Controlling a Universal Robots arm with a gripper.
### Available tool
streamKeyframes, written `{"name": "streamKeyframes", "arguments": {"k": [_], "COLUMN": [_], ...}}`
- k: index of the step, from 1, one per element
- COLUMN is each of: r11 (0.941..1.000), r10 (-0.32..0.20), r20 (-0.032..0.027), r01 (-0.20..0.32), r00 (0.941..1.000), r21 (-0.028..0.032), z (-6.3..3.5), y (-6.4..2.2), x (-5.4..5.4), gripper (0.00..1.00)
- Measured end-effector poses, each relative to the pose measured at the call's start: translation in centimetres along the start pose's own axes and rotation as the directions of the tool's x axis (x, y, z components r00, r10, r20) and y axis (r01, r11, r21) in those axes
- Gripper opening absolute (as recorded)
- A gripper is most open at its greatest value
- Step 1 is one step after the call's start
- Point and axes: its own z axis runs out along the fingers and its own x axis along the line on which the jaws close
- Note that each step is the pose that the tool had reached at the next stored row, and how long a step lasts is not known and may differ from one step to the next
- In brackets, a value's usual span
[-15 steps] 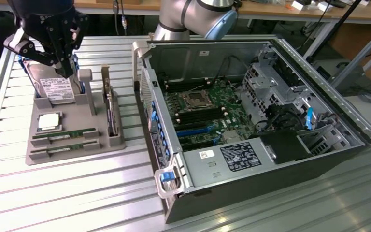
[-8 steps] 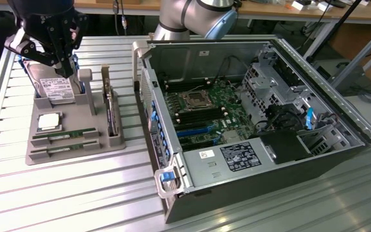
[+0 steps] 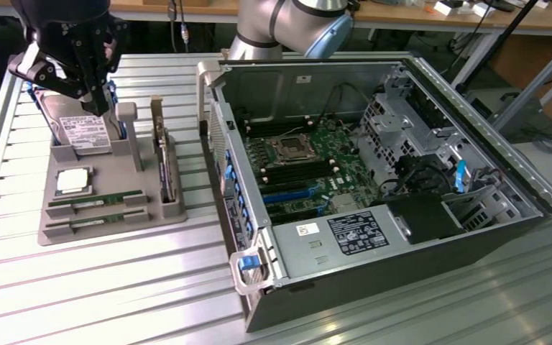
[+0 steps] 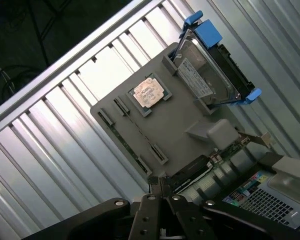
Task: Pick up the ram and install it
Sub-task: 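Pick up the ram and move it above insertion slot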
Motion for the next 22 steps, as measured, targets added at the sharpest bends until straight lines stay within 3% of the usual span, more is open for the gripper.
{"name": "streamKeyframes", "arguments": {"k": [9,22], "r11": [0.9976,0.9854], "r10": [-0.069,-0.170], "r20": [-0.0028,-0.0065], "r01": [0.069,0.170], "r00": [0.9976,0.9853], "r21": [-0.0018,-0.0048], "z": [0.00,0.00], "y": [0.00,0.00], "x": [0.00,0.00], "gripper": [0.10,0.10]}}
